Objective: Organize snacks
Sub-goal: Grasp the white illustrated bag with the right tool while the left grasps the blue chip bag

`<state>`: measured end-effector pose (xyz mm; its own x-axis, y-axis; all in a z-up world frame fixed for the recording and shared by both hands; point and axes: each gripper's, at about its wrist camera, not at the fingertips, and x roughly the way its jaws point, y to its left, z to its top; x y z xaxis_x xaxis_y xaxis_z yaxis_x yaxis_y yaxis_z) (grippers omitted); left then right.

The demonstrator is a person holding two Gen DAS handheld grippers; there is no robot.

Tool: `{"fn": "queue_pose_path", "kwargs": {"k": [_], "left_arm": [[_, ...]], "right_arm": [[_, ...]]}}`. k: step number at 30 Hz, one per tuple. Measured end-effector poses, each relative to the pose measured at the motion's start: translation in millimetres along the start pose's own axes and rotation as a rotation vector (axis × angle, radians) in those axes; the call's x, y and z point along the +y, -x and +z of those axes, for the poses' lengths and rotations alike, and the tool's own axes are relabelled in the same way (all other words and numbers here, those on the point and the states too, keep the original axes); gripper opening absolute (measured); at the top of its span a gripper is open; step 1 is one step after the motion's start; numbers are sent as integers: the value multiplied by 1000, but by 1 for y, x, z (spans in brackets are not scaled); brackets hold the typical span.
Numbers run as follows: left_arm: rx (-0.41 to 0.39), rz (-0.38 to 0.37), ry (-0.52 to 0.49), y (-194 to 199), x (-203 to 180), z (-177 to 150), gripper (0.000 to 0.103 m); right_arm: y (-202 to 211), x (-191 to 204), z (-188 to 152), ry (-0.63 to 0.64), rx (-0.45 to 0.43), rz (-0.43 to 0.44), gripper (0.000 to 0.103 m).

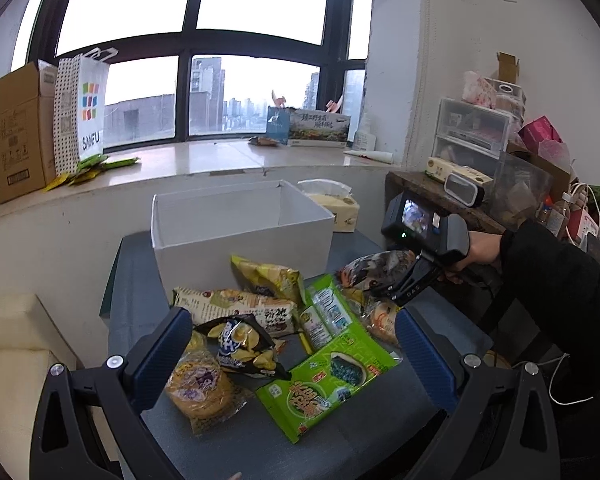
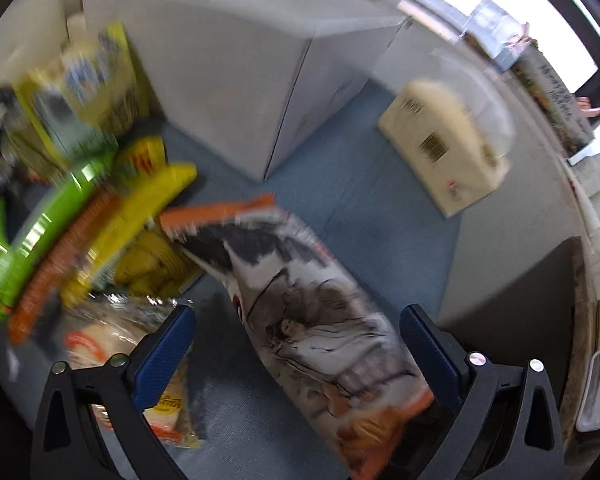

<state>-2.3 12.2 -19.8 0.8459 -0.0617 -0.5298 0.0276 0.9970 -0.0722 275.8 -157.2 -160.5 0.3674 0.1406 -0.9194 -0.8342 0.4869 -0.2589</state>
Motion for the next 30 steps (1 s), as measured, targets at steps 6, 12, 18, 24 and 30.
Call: {"fn": "queue_pose_path", "kwargs": {"k": [6, 12, 18, 24, 30], "left_arm": [[49, -13, 65, -9, 16, -7, 103], [82, -27, 140, -21, 29, -12, 103], [139, -55, 203, -43, 37, -16, 103], [263, -38, 262, -96, 55, -33, 103], [335, 15, 295, -138, 61, -45, 103]], "right_arm": [[18, -5, -22, -176, -65, 105, 41], [82, -12, -66, -407, -278, 191, 40], [150, 4, -98, -564, -463, 262, 40], [178, 23, -121, -677, -607, 347, 40], [176, 35, -131, -734, -649, 399, 40]]}}
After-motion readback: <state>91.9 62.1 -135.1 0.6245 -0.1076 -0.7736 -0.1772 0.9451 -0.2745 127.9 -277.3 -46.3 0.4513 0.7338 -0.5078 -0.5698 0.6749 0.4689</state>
